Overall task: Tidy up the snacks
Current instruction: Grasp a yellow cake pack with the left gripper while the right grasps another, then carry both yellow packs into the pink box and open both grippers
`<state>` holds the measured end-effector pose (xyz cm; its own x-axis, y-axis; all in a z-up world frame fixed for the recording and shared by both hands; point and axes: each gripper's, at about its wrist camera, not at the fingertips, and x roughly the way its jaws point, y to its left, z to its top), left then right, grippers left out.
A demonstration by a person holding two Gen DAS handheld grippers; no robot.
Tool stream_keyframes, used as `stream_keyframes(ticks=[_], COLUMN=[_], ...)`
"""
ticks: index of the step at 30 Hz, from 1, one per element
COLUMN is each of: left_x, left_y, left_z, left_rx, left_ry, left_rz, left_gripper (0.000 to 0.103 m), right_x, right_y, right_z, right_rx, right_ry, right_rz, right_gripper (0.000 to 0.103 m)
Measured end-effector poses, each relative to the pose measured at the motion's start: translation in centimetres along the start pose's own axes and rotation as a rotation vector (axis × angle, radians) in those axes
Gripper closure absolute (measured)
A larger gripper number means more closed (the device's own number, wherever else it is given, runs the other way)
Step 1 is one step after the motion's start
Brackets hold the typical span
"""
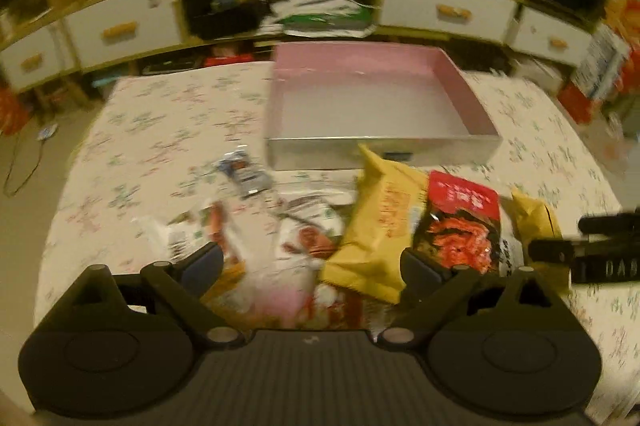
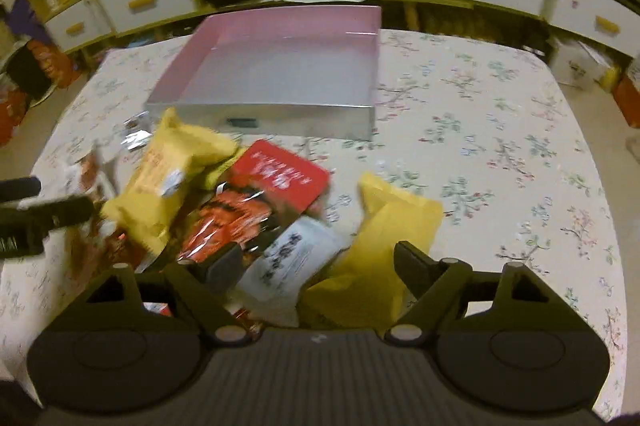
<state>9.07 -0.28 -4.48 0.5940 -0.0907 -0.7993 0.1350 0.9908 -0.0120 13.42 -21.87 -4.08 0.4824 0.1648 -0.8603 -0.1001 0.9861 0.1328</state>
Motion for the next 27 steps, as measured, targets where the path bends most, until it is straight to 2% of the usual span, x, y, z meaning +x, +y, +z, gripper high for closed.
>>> stream_keyframes(ticks=[4, 10, 16, 17, 21, 27], left_x=[2.1, 5.2, 7.0, 7.1, 6.8, 5.9], left_y=[-1.9, -3.3, -2.7, -2.6, -2.5, -1.8], left_z=[0.6, 0.9, 1.0, 0.9, 1.0, 1.6], left_rx=[0.081, 0.147, 0.131, 0.130, 0.138, 0.092], left_ry=[0.010, 0.071, 0.107, 0.102, 0.086, 0.087], left_rz=[-0.007, 0.005, 0.000, 0.003, 0.009, -0.023], left_gripper=[0.005, 0.010, 0.032, 0.035, 0.051, 0.058], right_x=[1.0, 3.3, 4.7, 4.6, 4.3, 3.1], right_y=[-2.3, -4.2, -4.0, -4.0, -4.0, -4.5], right_z=[0.2, -0.1, 0.0, 0.0, -0.1, 0.2], right_rx=[0.133, 0.216, 0.234, 0.234, 0.225, 0.221], right_ry=[0.041, 0.088, 0.117, 0.114, 0.099, 0.055], right_rz=[-0.054, -0.027, -0.009, -0.003, -0.004, -0.006], right_gripper=[0.022, 0.025, 0.050, 0.057, 0.064, 0.066])
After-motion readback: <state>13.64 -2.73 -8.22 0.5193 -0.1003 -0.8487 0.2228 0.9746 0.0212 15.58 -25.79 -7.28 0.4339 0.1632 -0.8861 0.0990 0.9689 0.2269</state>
